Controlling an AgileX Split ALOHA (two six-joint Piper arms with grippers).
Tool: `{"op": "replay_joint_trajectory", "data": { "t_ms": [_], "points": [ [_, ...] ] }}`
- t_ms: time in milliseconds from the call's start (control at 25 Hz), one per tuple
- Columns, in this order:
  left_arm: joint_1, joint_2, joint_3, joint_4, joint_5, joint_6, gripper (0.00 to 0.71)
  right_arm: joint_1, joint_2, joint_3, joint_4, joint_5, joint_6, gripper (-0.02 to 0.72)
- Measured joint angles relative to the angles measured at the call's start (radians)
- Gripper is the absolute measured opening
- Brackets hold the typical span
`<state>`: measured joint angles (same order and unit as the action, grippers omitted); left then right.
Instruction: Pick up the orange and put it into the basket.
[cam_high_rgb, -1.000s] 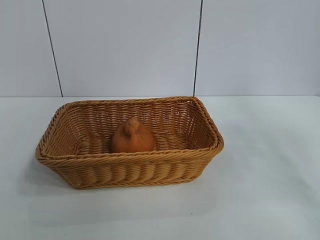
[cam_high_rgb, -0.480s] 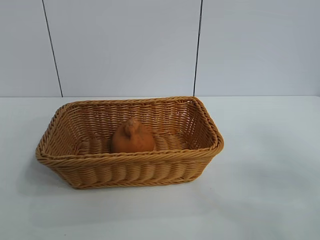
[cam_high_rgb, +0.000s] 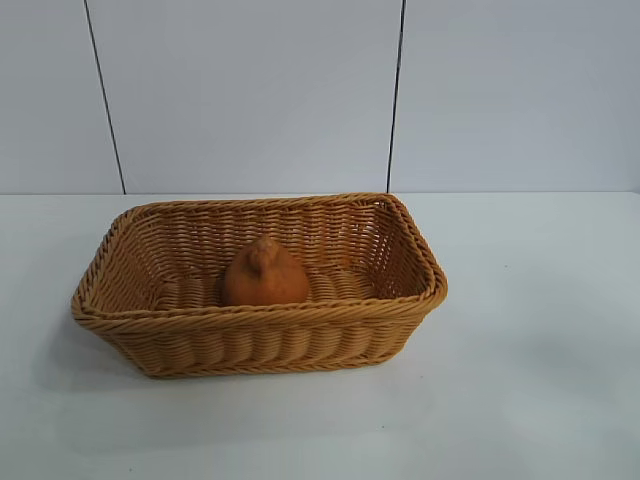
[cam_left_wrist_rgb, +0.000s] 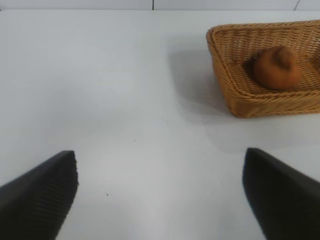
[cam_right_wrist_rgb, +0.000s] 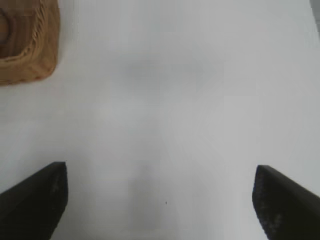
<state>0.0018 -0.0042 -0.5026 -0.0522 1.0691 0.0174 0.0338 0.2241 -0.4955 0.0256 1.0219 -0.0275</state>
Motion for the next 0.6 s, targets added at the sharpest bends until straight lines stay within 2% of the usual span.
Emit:
{"op": "replay_joint_trajectory", "data": {
  "t_ms": [400,600],
  "points": [
    [0.0,0.0,0.0,0.0,0.0,0.0,0.639,0.0,-0.218,0.005,0.0,0.001,0.0,0.694],
    [0.0,0.0,0.0,0.0,0.0,0.0,0.639,0.0,-0.23,0.005,0.0,0.001,0.0,0.694]
  ]
}}
